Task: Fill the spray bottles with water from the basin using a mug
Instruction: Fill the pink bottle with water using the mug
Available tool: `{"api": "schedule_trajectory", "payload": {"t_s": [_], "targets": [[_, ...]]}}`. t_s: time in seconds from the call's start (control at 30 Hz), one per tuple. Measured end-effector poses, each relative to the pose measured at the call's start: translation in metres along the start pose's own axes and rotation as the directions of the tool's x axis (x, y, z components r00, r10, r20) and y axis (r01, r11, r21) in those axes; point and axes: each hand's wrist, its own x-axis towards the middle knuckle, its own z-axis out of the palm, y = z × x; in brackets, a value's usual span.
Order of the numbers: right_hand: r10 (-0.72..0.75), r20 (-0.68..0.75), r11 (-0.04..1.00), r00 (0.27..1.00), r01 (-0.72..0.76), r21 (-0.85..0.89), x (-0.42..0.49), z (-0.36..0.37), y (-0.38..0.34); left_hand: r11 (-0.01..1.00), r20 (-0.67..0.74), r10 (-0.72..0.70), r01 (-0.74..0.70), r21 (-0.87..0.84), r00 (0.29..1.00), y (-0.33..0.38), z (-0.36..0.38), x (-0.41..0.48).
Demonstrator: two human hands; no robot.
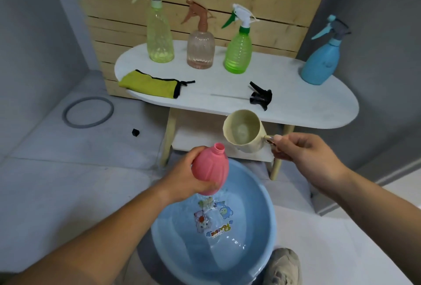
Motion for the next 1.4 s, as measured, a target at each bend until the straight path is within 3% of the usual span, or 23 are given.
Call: {"api": "schedule_trajectory", "payload": {"t_s": [0.47,1.4], "targets": [[-0.193,-0.060,0.956,0.979,0.174,-0.238,0.001,-0.001,-0.007,0.999,0.036,-0.028,0.027,0.031,0.999,0.000,0.005,0.004],[-0.274,-0.077,0.919,0.959,0.238,-0.315,-0.001,-0.002,-0.011,0.999,0.020,-0.033,0.032,0.033,0.999,-0.004,0.007,0.004]]}}
